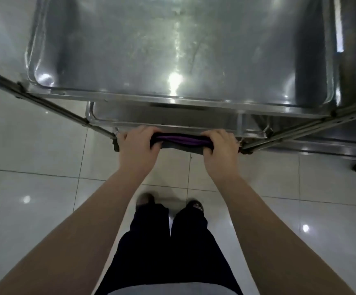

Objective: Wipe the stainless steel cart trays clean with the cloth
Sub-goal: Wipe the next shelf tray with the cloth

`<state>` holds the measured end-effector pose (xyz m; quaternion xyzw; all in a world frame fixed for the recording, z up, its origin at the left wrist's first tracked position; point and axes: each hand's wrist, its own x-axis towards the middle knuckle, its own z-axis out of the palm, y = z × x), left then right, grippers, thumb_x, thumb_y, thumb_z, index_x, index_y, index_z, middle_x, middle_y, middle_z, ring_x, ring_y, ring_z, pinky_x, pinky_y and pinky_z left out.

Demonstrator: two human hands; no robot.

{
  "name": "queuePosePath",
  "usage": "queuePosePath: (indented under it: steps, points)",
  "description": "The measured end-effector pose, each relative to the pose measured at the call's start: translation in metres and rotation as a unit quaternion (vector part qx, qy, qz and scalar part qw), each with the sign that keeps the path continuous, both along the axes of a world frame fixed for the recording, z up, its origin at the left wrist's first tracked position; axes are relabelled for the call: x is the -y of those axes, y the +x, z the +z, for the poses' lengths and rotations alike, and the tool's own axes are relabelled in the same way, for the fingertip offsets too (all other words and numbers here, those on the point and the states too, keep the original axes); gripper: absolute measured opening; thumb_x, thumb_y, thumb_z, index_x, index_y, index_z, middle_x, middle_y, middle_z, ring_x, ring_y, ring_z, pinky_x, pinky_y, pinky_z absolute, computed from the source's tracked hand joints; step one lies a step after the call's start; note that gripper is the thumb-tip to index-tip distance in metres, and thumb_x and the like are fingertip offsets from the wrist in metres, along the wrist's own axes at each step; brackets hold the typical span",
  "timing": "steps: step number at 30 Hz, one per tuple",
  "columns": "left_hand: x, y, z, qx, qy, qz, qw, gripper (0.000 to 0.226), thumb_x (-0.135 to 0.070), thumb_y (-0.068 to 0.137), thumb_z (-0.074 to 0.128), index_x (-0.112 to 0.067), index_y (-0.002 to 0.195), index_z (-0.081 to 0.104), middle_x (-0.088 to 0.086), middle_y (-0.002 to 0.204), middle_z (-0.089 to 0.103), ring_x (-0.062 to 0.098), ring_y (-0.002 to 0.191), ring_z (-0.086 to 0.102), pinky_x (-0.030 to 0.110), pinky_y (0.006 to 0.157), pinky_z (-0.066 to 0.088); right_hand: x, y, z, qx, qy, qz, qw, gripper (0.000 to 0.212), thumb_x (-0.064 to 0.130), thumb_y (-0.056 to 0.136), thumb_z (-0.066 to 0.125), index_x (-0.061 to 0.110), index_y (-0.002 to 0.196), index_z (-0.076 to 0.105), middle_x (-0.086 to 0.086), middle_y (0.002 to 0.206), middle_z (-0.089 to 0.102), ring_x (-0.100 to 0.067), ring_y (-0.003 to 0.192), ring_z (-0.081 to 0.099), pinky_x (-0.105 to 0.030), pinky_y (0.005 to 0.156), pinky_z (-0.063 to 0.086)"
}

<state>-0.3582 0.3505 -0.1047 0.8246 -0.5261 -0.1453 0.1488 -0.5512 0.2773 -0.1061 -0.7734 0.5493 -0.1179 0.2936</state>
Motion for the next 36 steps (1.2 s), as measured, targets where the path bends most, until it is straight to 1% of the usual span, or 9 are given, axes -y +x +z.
queuePosePath:
  steps: [6, 12, 15, 20, 23, 26, 28, 31, 36]
  points:
    - [-0.001, 0.008, -0.072, -0.028, -0.014, 0.007, 0.999, 0.026, -0.022, 0.085, 0.065, -0.027, 0.111, 0.066, -0.006, 0.108, 0.066, 0.021, 0.103, 0.057, 0.039, 0.091, 0.029, -0.005, 0.007, -0.075, 0.042, -0.015, -0.033, 0.998, 0.043, -0.009, 0.079, 0.057, 0.011, 0.116, 0.067, -0.004, 0.112, 0.061, -0.026, 0.108, 0.05, -0.026, 0.097, 0.034]
    - [0.027, 0.022, -0.186, -0.119, -0.065, -0.004, 0.991, 0.024, -0.021, 0.087, 0.067, -0.016, 0.111, 0.069, 0.005, 0.1, 0.069, 0.028, 0.093, 0.062, 0.049, 0.091, 0.046, 0.008, 0.02, -0.18, 0.134, -0.018, -0.092, 0.986, 0.051, -0.018, 0.074, 0.046, 0.013, 0.113, 0.061, 0.023, 0.102, 0.047, -0.017, 0.106, 0.049, -0.023, 0.091, 0.04]
    - [0.047, 0.025, -0.226, -0.141, -0.126, -0.01, 0.982, 0.027, -0.023, 0.085, 0.065, -0.014, 0.109, 0.07, 0.002, 0.1, 0.068, 0.027, 0.094, 0.062, 0.045, 0.087, 0.049, 0.028, 0.021, -0.215, 0.147, 0.001, -0.114, 0.983, 0.052, -0.016, 0.076, 0.043, 0.021, 0.109, 0.057, 0.002, 0.108, 0.056, -0.011, 0.102, 0.052, -0.004, 0.084, 0.035]
    - [0.112, 0.034, -0.26, -0.223, -0.2, -0.005, 0.954, 0.026, -0.026, 0.083, 0.064, -0.021, 0.108, 0.07, -0.01, 0.104, 0.066, 0.012, 0.098, 0.061, 0.024, 0.085, 0.046, 0.094, 0.028, -0.243, 0.15, -0.078, -0.1, 0.981, 0.042, -0.012, 0.08, 0.048, 0.016, 0.111, 0.055, 0.002, 0.102, 0.056, 0.0, 0.087, 0.049, 0.004, 0.074, 0.032]
    - [0.173, 0.048, -0.28, -0.182, -0.174, -0.022, 0.968, 0.021, -0.027, 0.086, 0.066, -0.023, 0.107, 0.067, -0.003, 0.109, 0.068, 0.019, 0.103, 0.062, 0.031, 0.09, 0.048, 0.153, 0.045, -0.259, 0.105, -0.092, -0.096, 0.986, 0.04, -0.006, 0.084, 0.05, 0.018, 0.115, 0.053, -0.001, 0.104, 0.056, -0.016, 0.093, 0.056, -0.015, 0.073, 0.04]
    - [0.207, 0.061, -0.313, -0.031, -0.105, -0.072, 0.991, 0.04, -0.035, 0.086, 0.066, -0.027, 0.125, 0.058, 0.004, 0.126, 0.06, 0.029, 0.12, 0.052, 0.043, 0.101, 0.041, 0.187, 0.059, -0.292, -0.049, -0.09, -0.09, 0.991, 0.047, 0.008, 0.089, 0.056, 0.019, 0.134, 0.046, -0.01, 0.13, 0.049, -0.03, 0.121, 0.046, -0.033, 0.094, 0.04]
    - [0.219, 0.074, -0.333, 0.028, -0.138, -0.095, 0.986, 0.053, -0.042, 0.084, 0.064, -0.031, 0.134, 0.05, 0.005, 0.135, 0.053, 0.032, 0.127, 0.042, 0.046, 0.102, 0.035, 0.187, 0.065, -0.312, -0.178, -0.136, -0.084, 0.971, 0.057, 0.031, 0.096, 0.053, 0.022, 0.148, 0.031, -0.012, 0.155, 0.024, -0.038, 0.142, 0.019, -0.049, 0.112, 0.022]
    - [0.244, 0.1, -0.342, 0.026, -0.182, -0.072, 0.98, 0.049, -0.039, 0.092, 0.054, -0.027, 0.139, 0.05, 0.01, 0.145, 0.048, 0.035, 0.133, 0.04, 0.046, 0.107, 0.033, 0.172, 0.081, -0.332, -0.15, -0.259, -0.014, 0.954, 0.062, 0.048, 0.098, 0.041, 0.033, 0.154, 0.019, -0.004, 0.164, 0.005, -0.038, 0.148, -0.003, -0.058, 0.116, 0.002]
    - [0.25, 0.107, -0.364, 0.149, -0.037, -0.14, 0.978, 0.05, -0.039, 0.105, 0.022, -0.037, 0.155, 0.014, 0.0, 0.164, 0.015, 0.03, 0.151, 0.006, 0.064, 0.113, 0.006, 0.162, 0.113, -0.353, -0.243, -0.089, 0.084, 0.962, 0.072, 0.083, 0.083, 0.01, 0.056, 0.147, -0.011, 0.01, 0.163, -0.013, -0.04, 0.146, -0.019, -0.066, 0.11, -0.016]
